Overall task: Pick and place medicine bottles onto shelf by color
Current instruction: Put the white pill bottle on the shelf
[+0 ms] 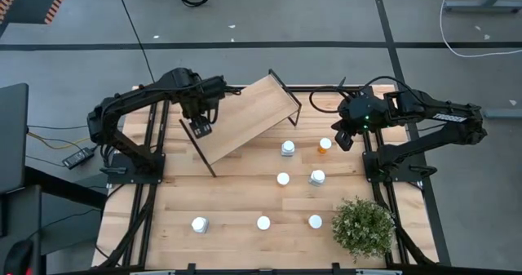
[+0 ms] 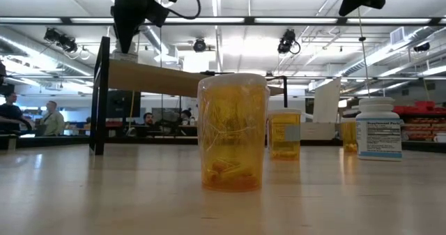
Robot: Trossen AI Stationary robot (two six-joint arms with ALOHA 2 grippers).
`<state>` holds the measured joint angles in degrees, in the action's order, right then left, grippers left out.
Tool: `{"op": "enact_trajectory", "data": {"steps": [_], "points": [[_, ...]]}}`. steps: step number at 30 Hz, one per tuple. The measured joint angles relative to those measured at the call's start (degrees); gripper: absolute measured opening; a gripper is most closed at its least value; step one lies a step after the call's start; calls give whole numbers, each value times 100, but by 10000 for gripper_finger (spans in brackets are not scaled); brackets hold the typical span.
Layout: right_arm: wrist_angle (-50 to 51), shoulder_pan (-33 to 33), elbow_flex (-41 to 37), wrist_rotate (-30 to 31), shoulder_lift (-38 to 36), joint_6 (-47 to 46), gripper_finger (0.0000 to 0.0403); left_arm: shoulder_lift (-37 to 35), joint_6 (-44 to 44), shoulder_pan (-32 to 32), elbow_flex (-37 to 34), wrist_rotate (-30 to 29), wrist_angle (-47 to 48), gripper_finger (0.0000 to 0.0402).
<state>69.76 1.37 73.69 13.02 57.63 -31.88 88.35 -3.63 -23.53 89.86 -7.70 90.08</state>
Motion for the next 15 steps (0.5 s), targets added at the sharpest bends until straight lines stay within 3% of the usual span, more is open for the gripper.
{"op": "enact_trajectory", "data": {"steps": [7,15], "points": [[-9,0,0,0,0,-223,6,2,132,-10,-4,117,-10,203],[-9,0,0,0,0,-254,6,22,133,-5,21,142,-7,280]]}}
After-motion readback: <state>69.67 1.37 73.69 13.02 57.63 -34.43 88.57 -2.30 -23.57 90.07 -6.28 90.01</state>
